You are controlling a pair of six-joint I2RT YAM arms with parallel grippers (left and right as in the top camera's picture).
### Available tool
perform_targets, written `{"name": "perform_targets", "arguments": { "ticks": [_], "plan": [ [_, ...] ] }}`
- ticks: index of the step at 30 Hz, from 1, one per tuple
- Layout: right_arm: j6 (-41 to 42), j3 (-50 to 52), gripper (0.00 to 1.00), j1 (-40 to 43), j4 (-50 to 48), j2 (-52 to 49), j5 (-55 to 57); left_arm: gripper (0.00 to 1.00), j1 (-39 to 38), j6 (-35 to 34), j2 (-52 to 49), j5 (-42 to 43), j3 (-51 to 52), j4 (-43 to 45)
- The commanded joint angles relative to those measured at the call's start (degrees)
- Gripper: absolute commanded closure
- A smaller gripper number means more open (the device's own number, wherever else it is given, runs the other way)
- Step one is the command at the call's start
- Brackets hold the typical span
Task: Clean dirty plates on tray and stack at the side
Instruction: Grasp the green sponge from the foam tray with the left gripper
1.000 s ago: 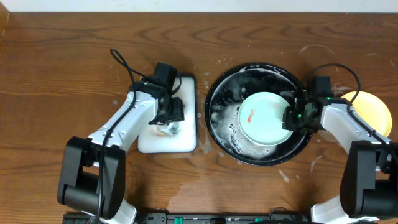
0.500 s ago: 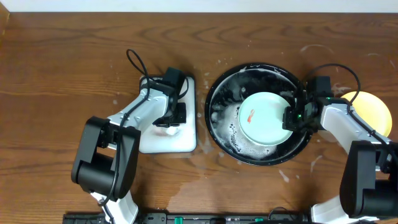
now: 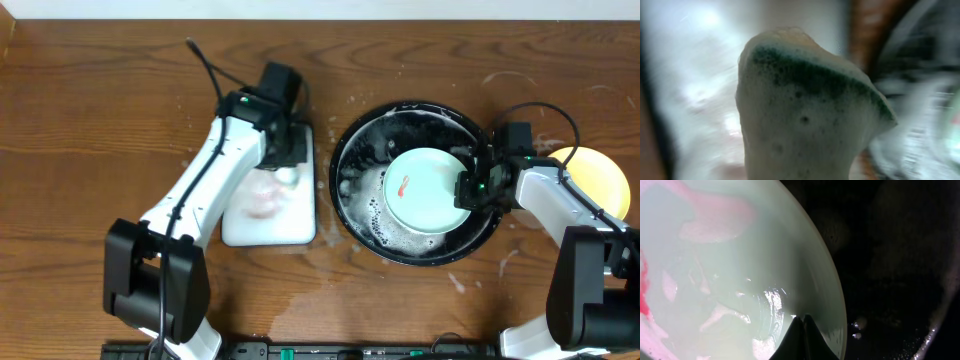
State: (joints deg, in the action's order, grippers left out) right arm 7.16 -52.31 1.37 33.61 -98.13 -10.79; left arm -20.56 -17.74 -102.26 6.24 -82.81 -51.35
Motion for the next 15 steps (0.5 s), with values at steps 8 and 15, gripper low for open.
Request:
{"name": "perform_targets", "arguments": {
  "ticks": [8,15],
  "plan": [
    [0.5,0.8,0.99,-0.7,0.2,-1.1,-0.3,0.93,-16.5,-9.8,-2.5,8.2,-4.3,14.2],
    [0.5,0.8,0.99,-0.7,0.2,-1.1,-1.7,0.79,-22.4,-14.3,-11.3,15.3,-4.3,24.7]
  ]
}}
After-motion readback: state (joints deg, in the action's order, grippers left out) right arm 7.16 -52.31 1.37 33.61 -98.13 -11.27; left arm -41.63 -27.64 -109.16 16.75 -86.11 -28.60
